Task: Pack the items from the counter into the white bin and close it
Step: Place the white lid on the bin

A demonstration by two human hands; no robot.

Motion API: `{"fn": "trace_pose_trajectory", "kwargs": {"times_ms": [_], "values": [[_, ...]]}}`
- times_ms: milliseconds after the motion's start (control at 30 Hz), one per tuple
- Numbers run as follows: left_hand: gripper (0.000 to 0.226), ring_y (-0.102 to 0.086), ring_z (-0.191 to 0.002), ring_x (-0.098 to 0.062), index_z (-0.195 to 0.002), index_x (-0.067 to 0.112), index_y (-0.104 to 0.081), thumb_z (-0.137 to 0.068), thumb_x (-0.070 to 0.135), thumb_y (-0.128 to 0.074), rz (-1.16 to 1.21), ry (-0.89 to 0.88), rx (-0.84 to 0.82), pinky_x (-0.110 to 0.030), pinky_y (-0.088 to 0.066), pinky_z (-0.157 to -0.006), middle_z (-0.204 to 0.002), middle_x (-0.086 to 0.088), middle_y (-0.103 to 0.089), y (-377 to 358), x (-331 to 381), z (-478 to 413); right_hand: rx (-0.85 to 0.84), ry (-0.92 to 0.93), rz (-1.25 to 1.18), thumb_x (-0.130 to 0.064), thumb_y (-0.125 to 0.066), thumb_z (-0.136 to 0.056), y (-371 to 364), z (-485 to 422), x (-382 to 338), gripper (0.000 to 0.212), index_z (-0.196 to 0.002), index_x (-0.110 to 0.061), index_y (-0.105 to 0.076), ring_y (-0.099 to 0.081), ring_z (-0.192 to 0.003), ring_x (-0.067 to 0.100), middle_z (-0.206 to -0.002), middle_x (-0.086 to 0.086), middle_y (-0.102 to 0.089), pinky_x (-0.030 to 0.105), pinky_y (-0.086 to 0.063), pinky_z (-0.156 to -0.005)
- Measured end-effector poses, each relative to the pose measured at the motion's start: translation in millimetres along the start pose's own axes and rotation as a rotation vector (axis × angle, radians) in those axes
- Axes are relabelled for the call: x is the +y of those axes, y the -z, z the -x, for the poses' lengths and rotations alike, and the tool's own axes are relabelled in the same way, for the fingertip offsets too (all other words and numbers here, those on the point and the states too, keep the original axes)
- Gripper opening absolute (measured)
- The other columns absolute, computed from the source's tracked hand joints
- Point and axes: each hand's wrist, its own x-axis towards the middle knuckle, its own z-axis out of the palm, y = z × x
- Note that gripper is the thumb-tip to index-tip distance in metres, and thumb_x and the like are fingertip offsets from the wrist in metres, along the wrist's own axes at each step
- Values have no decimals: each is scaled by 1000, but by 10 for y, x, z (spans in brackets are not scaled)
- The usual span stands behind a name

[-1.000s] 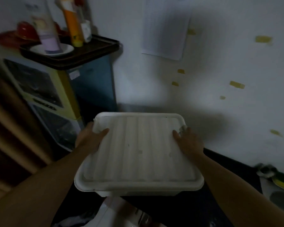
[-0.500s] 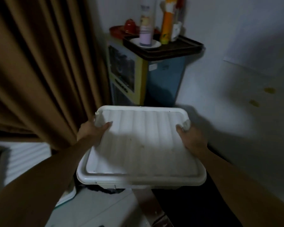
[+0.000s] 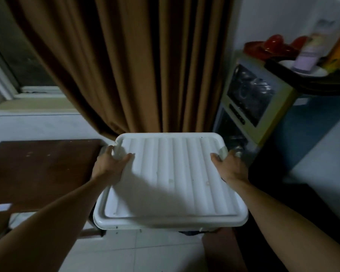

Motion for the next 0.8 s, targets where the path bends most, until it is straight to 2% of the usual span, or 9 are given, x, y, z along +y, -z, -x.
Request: {"fn": "trace_pose_trajectory", "kwargs": {"times_ms": [133,400,700,800], "values": [[83,-66,-92,-32,-120,35,-49,-58,90,-53,-17,64,30,-35,-52,-71,-101,-3,-70,406,-596,-239,-43,65,0,-73,-40,-85,-358,15,-736,71,-111,-8,-51,-64,-87,34,-101,15,-65,33,-43,-62],[86,-65,-90,-34,-114,25,-51,-58,89,-54,-31,215,74,-36,-50,-70,-102,-8,-66,1065,-1623,-557,-101,143,-18,-73,-43,-84,-920,174,-2027,73,-108,-5,-54,-66,-88,34,-99,14,-66,32,-43,-62],[82,-60,-78,-21,-113,26,-51,-61,89,-53,-58,353,130,-35,-53,-66,-96,1,-62,1640,-2314,-718,-154,285,-8,-75,-41,-84,-1375,284,-3070,68,-89,-9,-58,-62,-75,30,-88,12,-65,29,-39,-57],[81,-62,-78,-21,-114,27,-51,-62,89,-51,-63,378,159,-39,-57,-68,-96,2,-64,1697,-2482,-765,-183,298,-10,-76,-40,-84,-1536,234,-3321,70,-89,-9,-60,-59,-71,28,-83,9,-61,29,-41,-55]]}}
